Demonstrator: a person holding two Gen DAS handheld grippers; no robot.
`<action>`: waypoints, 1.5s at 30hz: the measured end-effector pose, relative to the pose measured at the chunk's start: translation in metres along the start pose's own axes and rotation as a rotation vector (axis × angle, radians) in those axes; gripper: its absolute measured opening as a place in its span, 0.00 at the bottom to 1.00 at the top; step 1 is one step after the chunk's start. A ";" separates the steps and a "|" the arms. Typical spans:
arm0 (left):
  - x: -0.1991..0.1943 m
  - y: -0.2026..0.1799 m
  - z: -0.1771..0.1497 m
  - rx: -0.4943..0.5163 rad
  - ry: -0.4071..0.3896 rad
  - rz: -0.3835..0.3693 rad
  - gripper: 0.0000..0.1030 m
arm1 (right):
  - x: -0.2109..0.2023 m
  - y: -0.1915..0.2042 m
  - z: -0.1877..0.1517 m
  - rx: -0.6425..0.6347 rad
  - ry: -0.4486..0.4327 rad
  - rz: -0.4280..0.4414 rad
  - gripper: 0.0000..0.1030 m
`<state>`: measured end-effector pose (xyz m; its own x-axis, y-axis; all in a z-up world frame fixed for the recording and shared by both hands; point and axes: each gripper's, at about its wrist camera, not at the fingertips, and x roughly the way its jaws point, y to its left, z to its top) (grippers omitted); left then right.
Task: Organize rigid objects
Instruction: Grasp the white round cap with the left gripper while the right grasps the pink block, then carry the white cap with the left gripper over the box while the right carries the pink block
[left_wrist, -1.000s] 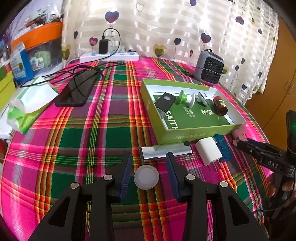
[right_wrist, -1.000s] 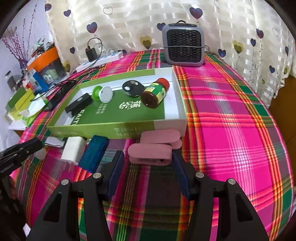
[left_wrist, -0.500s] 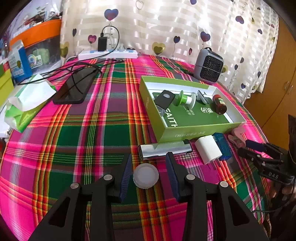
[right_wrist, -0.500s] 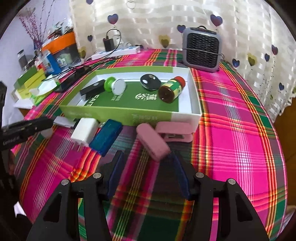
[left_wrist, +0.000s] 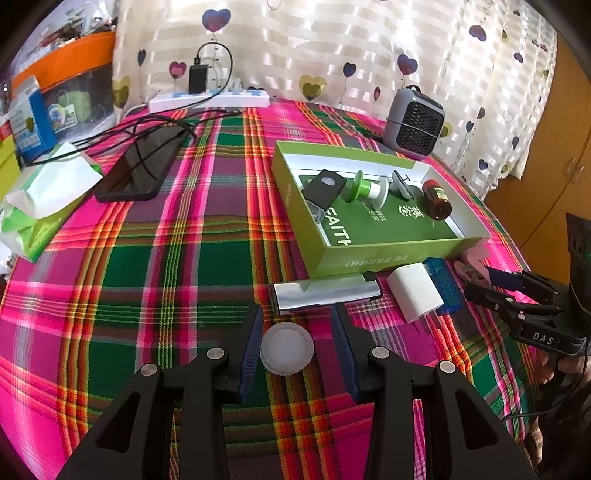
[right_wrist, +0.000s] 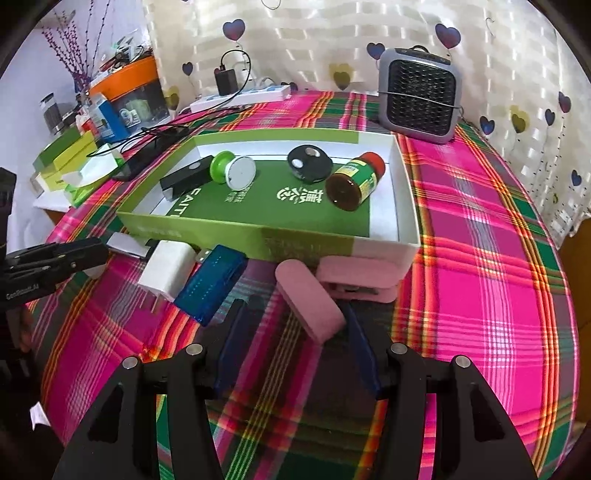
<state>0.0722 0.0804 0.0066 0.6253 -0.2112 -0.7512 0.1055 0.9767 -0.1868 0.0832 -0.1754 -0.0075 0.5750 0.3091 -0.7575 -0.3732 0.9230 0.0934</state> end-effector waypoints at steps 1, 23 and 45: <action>0.000 0.000 0.001 0.004 -0.001 0.000 0.36 | -0.001 0.001 -0.001 -0.002 -0.003 0.009 0.52; -0.004 0.002 -0.009 0.036 0.030 0.038 0.36 | 0.005 0.005 0.003 -0.010 0.012 -0.007 0.30; -0.003 0.006 -0.008 0.006 0.022 0.067 0.26 | 0.004 0.003 0.002 -0.004 0.002 -0.030 0.18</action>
<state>0.0646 0.0863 0.0026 0.6139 -0.1460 -0.7758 0.0684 0.9889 -0.1319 0.0856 -0.1709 -0.0091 0.5848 0.2807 -0.7610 -0.3582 0.9311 0.0682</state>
